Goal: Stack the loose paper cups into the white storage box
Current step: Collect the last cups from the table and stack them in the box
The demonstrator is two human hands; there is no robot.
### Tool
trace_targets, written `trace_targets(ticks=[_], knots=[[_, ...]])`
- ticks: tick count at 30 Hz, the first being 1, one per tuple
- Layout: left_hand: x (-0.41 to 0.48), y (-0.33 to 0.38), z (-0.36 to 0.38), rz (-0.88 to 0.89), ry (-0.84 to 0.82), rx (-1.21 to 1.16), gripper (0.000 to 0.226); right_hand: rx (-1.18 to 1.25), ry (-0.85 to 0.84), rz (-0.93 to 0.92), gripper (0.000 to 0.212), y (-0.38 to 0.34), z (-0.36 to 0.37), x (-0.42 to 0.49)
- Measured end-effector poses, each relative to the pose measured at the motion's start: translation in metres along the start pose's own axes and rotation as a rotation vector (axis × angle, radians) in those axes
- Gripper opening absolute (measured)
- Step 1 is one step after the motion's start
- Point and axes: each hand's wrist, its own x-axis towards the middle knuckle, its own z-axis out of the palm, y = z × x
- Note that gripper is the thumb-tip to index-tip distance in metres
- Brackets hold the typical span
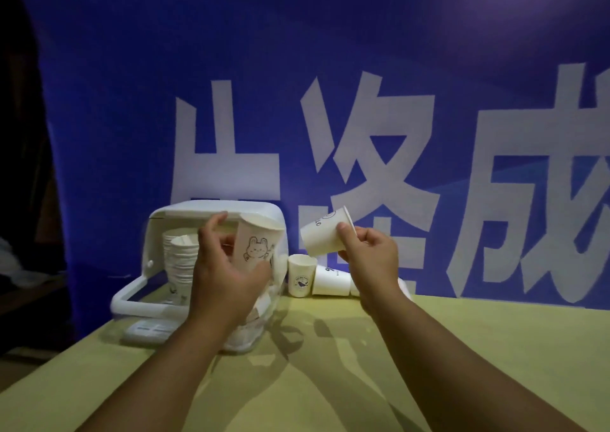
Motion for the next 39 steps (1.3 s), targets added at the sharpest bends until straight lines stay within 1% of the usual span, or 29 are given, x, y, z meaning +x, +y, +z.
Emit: trace_targets(ticks=[2,8,11,15,18,19,21,22,24,25,28,30,35,39], knots=[[0.007,-0.010,-0.011,-0.039,0.003,-0.014,0.097,0.026,-0.023,-0.004,0.027,-0.001,0.020,-0.005],[0.014,-0.033,-0.022,-0.157,-0.096,0.040,0.090,0.114,-0.024,0.014,0.022,0.000,0.066,-0.013],[0.014,-0.038,-0.025,-0.177,-0.141,0.057,0.080,0.111,-0.007,-0.018,0.021,0.004,0.078,-0.016],[0.014,-0.044,-0.028,-0.202,-0.228,0.148,0.066,0.071,0.021,-0.065,0.023,0.010,0.075,-0.014],[0.013,-0.044,-0.029,-0.219,-0.262,0.171,0.061,0.045,-0.007,-0.116,0.024,0.009,0.074,-0.018],[0.013,-0.045,-0.029,-0.223,-0.260,0.169,0.053,0.022,-0.017,-0.151,0.023,0.007,0.074,-0.021],[0.012,-0.043,-0.030,-0.229,-0.244,0.155,0.024,-0.024,-0.031,-0.229,0.020,0.005,0.074,-0.028],[0.011,-0.041,-0.030,-0.218,-0.229,0.155,0.027,-0.037,-0.046,-0.271,0.020,0.005,0.075,-0.030],[0.010,-0.041,-0.030,-0.219,-0.202,0.163,0.046,-0.071,-0.099,-0.346,0.020,0.006,0.077,-0.036],[0.010,-0.043,-0.029,-0.222,-0.197,0.165,0.048,-0.100,-0.140,-0.365,0.021,0.007,0.079,-0.038],[0.013,-0.050,-0.027,-0.210,-0.168,0.171,0.031,-0.237,-0.267,-0.366,0.021,0.013,0.087,-0.043],[0.014,-0.052,-0.027,-0.195,-0.134,0.158,0.025,-0.296,-0.317,-0.355,0.019,0.017,0.090,-0.044],[0.014,-0.050,-0.027,-0.165,-0.076,0.117,0.030,-0.217,-0.394,-0.245,0.032,0.022,0.089,-0.049],[0.013,-0.051,-0.027,-0.137,-0.049,0.131,0.034,-0.267,-0.340,-0.233,0.027,0.027,0.089,-0.049]])
